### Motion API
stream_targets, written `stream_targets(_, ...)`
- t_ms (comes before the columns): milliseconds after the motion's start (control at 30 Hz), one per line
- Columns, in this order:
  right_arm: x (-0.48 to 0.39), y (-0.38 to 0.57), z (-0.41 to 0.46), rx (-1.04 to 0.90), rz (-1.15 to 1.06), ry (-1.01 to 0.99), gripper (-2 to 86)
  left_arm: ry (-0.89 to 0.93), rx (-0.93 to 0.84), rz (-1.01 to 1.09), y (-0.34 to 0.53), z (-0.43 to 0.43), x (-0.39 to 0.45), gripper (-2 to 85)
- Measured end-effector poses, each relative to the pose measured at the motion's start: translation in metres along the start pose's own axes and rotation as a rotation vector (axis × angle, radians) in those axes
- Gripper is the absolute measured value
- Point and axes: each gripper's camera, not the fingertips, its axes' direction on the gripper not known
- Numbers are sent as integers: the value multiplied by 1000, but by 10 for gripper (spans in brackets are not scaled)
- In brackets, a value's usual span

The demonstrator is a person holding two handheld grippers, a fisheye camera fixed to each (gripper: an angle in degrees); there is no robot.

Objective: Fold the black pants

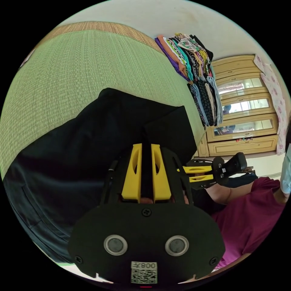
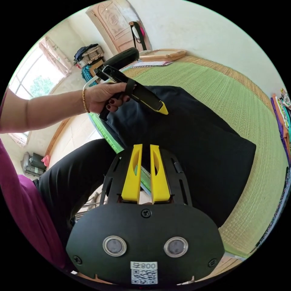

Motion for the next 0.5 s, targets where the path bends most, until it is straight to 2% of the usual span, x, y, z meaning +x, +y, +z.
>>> stream_targets(233,-22,-1,-6,-17,-93,86,57,6,4,6,6,-4,-3,62)
stream_targets(500,-13,9,-13,-1,-65,58,20,14,13,3,14,-6,-2,61)
